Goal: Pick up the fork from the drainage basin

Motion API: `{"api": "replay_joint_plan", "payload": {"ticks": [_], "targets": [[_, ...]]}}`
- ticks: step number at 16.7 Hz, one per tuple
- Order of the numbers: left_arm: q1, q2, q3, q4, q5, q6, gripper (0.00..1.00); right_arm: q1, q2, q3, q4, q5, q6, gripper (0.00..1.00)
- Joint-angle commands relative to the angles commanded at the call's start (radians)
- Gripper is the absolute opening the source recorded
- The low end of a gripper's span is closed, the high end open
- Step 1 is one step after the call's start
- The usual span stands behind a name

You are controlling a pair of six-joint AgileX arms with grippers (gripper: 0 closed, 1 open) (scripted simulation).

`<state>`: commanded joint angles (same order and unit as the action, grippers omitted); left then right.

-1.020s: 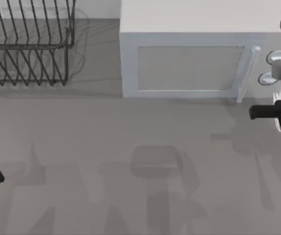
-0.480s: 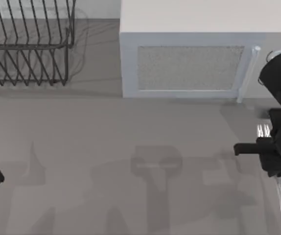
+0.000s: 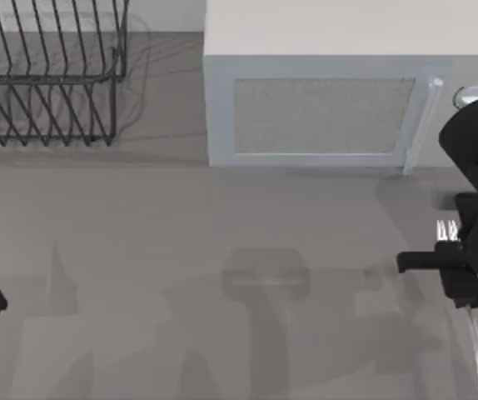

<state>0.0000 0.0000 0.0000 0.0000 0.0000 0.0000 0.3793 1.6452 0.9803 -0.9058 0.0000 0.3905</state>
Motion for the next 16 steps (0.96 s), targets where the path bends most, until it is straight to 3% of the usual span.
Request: {"api": "replay_joint_plan", "payload": {"ticks": [10,16], "targets": [[0.0,0.0,0.0,0.0,0.0,0.0,1.0,0.0,0.0,0.0,0.0,0.0,0.0,0.98],[0.0,0.0,0.0,0.0,0.0,0.0,1.0,0.0,0.0,0.0,0.0,0.0,0.0,1.0]]}}
